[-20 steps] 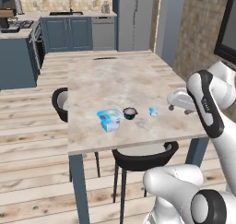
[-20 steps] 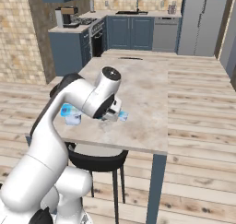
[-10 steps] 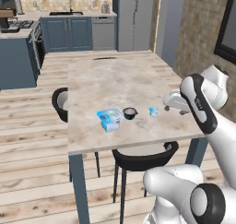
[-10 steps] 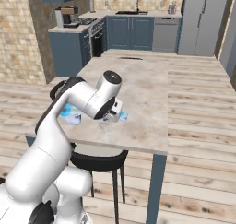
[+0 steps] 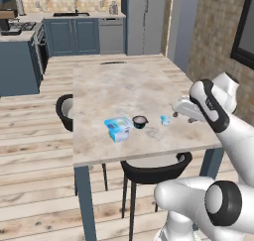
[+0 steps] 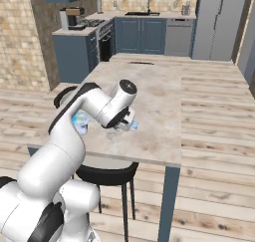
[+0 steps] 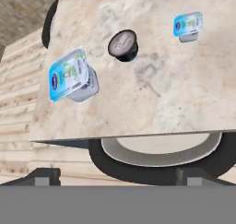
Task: Stack the yogurt containers by placing the smaller containers on top of the larger containers.
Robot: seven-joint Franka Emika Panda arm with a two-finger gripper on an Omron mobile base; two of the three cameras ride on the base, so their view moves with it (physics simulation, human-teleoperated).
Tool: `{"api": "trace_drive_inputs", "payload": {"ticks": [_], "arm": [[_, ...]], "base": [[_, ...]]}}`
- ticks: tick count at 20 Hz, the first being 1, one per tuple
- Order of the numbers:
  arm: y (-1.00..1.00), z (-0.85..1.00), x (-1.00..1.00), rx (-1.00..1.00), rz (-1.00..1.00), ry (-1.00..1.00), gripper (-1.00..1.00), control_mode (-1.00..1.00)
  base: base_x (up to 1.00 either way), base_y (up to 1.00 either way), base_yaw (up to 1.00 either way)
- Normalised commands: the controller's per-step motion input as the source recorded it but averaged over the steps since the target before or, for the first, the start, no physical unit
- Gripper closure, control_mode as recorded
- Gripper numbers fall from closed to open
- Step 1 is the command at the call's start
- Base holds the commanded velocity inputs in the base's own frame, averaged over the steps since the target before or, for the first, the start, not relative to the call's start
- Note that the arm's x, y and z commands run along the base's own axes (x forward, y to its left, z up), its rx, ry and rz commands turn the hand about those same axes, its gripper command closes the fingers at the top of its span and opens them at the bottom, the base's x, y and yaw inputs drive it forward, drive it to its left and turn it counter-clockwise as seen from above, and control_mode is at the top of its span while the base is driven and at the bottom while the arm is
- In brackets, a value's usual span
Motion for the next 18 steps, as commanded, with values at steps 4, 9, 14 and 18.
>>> {"api": "trace_drive_inputs", "payload": {"ticks": [4, 9, 14, 18], "arm": [[0.00, -0.19, 0.01, 0.10, -0.02, 0.00, -1.00, -1.00], [0.09, -0.06, 0.00, 0.05, -0.15, 0.00, -1.00, -1.00], [0.14, 0.00, 0.01, 0.02, -0.17, 0.00, -1.00, -1.00], [0.28, 0.00, 0.08, 0.00, -0.19, 0.00, -1.00, -1.00]], "base": [[0.00, 0.00, 0.00], [0.00, 0.00, 0.00], [0.00, 0.00, 0.00], [0.00, 0.00, 0.00]]}}
